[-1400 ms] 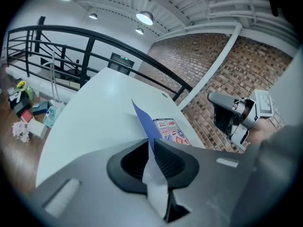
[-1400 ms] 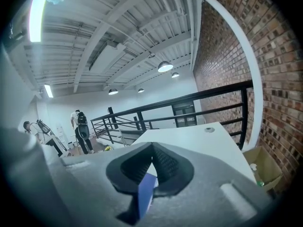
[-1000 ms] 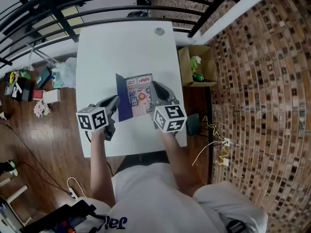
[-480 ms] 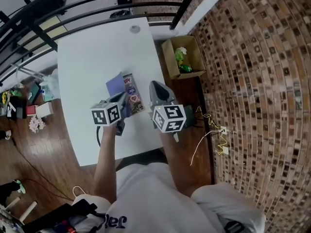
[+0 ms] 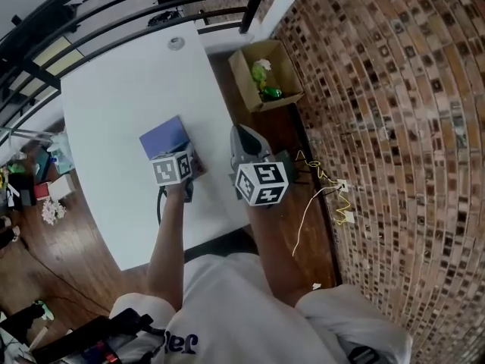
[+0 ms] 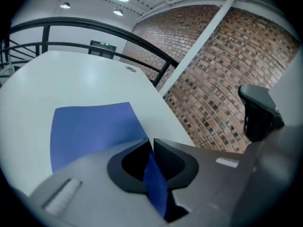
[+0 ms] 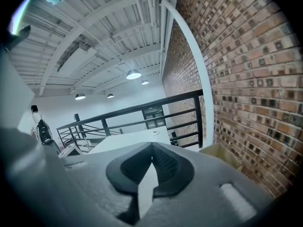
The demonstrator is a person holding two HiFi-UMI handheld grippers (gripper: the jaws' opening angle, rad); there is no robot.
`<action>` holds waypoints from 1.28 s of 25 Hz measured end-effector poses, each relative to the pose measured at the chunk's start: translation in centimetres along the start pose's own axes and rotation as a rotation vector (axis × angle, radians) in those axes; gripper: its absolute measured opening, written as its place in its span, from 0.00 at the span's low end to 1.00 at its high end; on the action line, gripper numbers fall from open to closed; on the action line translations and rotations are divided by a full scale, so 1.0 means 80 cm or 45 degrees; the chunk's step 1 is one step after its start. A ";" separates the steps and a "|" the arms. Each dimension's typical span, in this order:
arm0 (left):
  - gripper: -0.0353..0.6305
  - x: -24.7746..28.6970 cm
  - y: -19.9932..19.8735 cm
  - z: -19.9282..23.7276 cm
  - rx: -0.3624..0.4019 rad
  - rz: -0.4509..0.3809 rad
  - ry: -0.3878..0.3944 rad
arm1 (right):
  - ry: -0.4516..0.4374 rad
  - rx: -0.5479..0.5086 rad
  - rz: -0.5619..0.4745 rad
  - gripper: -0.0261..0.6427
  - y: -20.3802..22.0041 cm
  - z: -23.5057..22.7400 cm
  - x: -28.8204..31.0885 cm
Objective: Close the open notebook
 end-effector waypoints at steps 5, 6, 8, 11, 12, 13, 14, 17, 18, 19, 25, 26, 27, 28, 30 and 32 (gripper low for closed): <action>0.15 0.013 0.016 0.002 0.062 0.042 -0.050 | 0.000 0.013 -0.022 0.02 -0.007 -0.007 0.004; 0.15 0.014 0.017 0.001 0.066 0.042 -0.047 | -0.002 0.014 -0.028 0.02 -0.010 -0.008 0.004; 0.16 0.015 0.019 -0.005 0.064 0.048 -0.022 | -0.003 0.016 -0.036 0.02 -0.014 -0.011 0.002; 0.21 0.009 0.014 -0.016 0.063 0.030 0.018 | -0.003 0.025 -0.047 0.02 -0.018 -0.014 -0.003; 0.20 0.004 0.007 -0.019 0.071 0.006 0.028 | -0.007 0.027 -0.055 0.02 -0.021 -0.013 -0.004; 0.20 -0.004 -0.001 -0.023 0.081 -0.027 0.038 | -0.014 0.028 -0.064 0.02 -0.024 -0.010 -0.005; 0.18 -0.014 -0.011 -0.027 0.089 -0.065 0.048 | -0.023 0.027 -0.074 0.02 -0.028 -0.005 -0.006; 0.11 -0.056 -0.042 -0.037 0.109 -0.192 0.065 | -0.065 0.024 -0.112 0.02 -0.044 0.020 -0.015; 0.08 -0.074 -0.052 -0.039 0.119 -0.236 0.066 | -0.087 0.019 -0.128 0.02 -0.050 0.032 -0.019; 0.08 -0.092 -0.061 -0.040 0.131 -0.278 0.070 | -0.113 0.011 -0.146 0.02 -0.058 0.046 -0.024; 0.08 -0.243 -0.100 -0.060 0.219 -0.564 0.108 | -0.259 -0.047 -0.254 0.02 -0.092 0.146 -0.086; 0.08 -0.270 -0.105 -0.064 0.238 -0.625 0.115 | -0.283 -0.061 -0.268 0.02 -0.094 0.163 -0.101; 0.08 -0.296 -0.109 -0.069 0.263 -0.684 0.118 | -0.306 -0.077 -0.277 0.02 -0.094 0.179 -0.116; 0.08 -0.320 -0.112 -0.074 0.293 -0.742 0.115 | -0.329 -0.096 -0.281 0.02 -0.093 0.193 -0.132; 0.08 -0.363 -0.118 -0.083 0.359 -0.854 0.091 | -0.376 -0.137 -0.279 0.02 -0.089 0.216 -0.160; 0.08 -0.396 -0.119 -0.097 0.428 -0.942 0.060 | -0.414 -0.169 -0.273 0.02 -0.088 0.230 -0.186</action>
Point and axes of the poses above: the fingertips, and each gripper's own axes: x forward along the fingers, z to its left, y out of its underside, the point moved 3 cm from there along -x, backward along the fingers, and after that the axes turned 15 degrees about -z, right-handed, at the moved point
